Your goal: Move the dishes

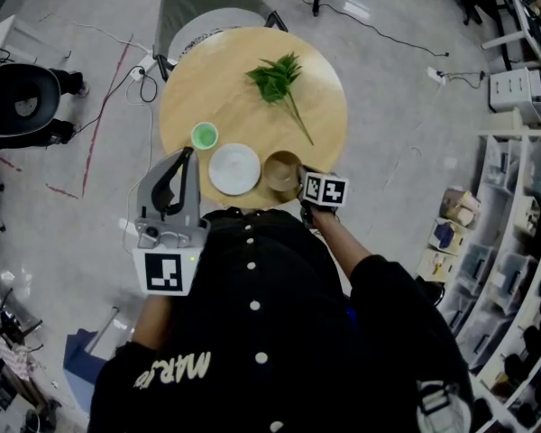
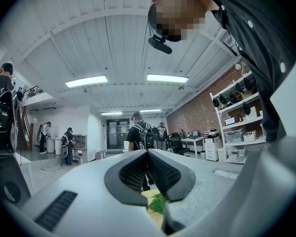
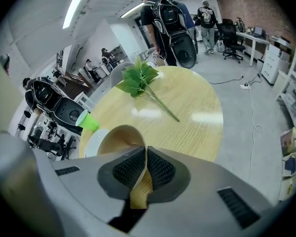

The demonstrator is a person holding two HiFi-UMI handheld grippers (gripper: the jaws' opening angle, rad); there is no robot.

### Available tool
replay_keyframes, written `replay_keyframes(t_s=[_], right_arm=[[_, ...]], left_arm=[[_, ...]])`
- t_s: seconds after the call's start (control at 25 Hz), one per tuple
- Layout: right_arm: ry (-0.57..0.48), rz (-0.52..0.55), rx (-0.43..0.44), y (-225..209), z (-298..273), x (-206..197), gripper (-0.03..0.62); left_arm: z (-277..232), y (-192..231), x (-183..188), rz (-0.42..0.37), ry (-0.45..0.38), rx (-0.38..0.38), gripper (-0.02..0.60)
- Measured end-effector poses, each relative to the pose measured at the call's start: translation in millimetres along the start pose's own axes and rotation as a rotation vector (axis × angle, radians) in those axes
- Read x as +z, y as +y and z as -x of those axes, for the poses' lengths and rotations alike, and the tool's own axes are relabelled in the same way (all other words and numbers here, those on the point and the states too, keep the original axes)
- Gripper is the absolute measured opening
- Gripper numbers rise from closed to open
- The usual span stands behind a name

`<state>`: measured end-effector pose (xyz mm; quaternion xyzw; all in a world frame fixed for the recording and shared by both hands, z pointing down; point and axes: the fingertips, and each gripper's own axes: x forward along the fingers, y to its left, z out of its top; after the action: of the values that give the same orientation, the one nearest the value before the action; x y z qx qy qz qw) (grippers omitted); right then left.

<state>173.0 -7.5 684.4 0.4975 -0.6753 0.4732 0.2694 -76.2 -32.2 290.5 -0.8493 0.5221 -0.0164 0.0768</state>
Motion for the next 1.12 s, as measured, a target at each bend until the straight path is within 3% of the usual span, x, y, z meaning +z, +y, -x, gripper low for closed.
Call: replay_keyframes(t_s=[0.52, 0.68, 0.76, 1.0, 1.12], right_arm=[[0.008, 0.033, -0.028, 1, -6, -3, 0.028], [0.005, 0.056, -0.025, 3, -5, -4, 0.135], [0.006, 0.066, -0.032, 2, -3, -4, 0.138], [-0.084, 0.101, -0.078, -6, 12, 22, 0.136], [-0.181, 0.104, -0.1, -13, 24, 44, 0.101]], left_arm=[[4, -3, 2, -0.007, -0.001, -0.005, 0.003], [7, -3, 4, -0.008, -0.004, -0.005, 0.003], [8, -3, 4, -0.007, -0.004, -0.005, 0.003], [8, -6, 2, -0.001, -0.004, -0.012, 0.003], [9, -7, -3, 0.017, 0.004, -0.011, 0.003]])
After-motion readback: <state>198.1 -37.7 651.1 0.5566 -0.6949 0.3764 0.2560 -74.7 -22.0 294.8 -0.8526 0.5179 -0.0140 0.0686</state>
